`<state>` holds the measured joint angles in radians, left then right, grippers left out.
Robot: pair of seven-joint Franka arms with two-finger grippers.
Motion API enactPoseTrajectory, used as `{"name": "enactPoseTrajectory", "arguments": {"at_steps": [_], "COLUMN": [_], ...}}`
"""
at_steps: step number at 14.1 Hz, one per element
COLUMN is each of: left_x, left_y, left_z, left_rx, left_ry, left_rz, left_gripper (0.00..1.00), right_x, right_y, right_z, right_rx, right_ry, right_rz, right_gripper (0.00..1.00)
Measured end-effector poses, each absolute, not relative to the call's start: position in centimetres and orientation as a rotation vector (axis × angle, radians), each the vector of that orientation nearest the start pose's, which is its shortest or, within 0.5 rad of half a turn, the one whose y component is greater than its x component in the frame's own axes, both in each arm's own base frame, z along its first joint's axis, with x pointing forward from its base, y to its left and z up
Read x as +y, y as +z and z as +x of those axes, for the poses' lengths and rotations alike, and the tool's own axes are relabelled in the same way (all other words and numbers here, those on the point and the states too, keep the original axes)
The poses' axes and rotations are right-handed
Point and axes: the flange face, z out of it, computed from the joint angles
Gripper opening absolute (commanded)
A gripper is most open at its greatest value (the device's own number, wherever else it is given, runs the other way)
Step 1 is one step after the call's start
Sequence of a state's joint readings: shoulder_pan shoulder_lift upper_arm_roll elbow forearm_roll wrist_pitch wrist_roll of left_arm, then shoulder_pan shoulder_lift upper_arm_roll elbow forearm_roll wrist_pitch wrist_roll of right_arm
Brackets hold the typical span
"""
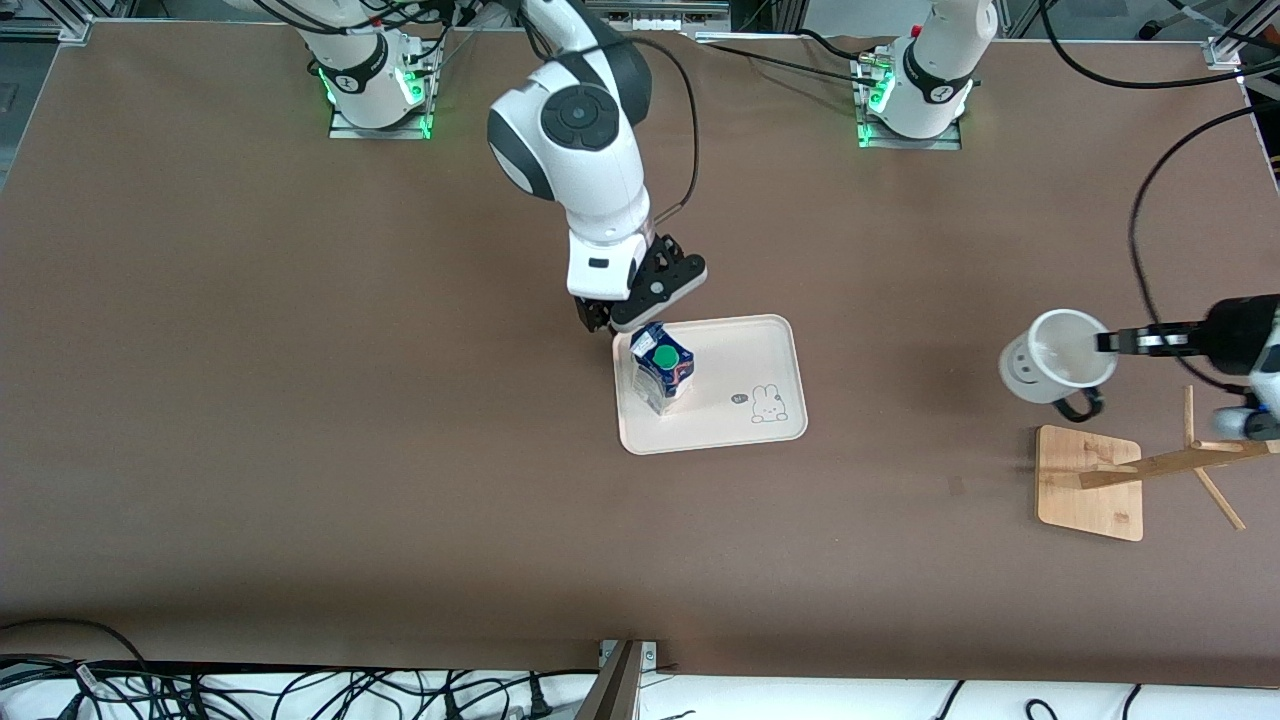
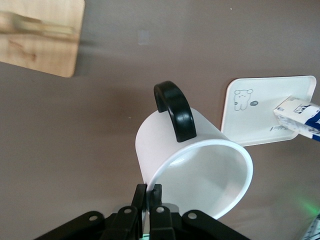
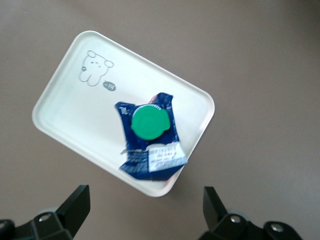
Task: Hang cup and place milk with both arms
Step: 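Carry the mug to the wooden stand while the right gripper lowers onto the carton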
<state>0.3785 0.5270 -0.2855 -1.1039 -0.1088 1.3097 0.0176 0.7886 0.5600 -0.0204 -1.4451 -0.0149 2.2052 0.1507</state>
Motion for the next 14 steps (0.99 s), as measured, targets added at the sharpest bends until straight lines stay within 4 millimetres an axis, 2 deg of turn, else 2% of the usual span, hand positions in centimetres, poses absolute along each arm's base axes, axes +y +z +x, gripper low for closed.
{"name": "enactPoseTrajectory", "arguments": {"at_steps": [2, 4, 6, 10, 14], "left_x": [11.2, 11.8, 12.6, 15.6, 16.0], "left_y": [51.7, 52.7, 52.9, 52.8, 52.7], "left_z": [65.7, 65.8, 65.8, 66.3, 67.2], "left_rx": [-0.08, -0.042, 0.034, 0.178, 0.245], "left_ry": [0.43, 0.384, 0.35, 0.2, 0.098], "left_rz": [-3.373, -3.369, -3.37, -3.353, -3.341], "left_gripper": [0.0, 0.0, 0.0, 0.0, 0.0], "right_x": [51.0, 51.2, 51.2, 51.4, 51.6], "right_y": [37.1, 37.0, 37.1, 36.2, 34.5], "right_z": [52.4, 52.3, 52.4, 52.5, 52.7], "right_rx": [-0.955, -0.957, -0.958, -0.97, -0.973], "right_ry": [-0.298, -0.301, -0.306, -0.319, -0.31], "right_rz": [-2.91, -2.908, -2.906, -2.902, -2.906], "right_gripper": [1.0, 1.0, 1.0, 1.0, 1.0]}}
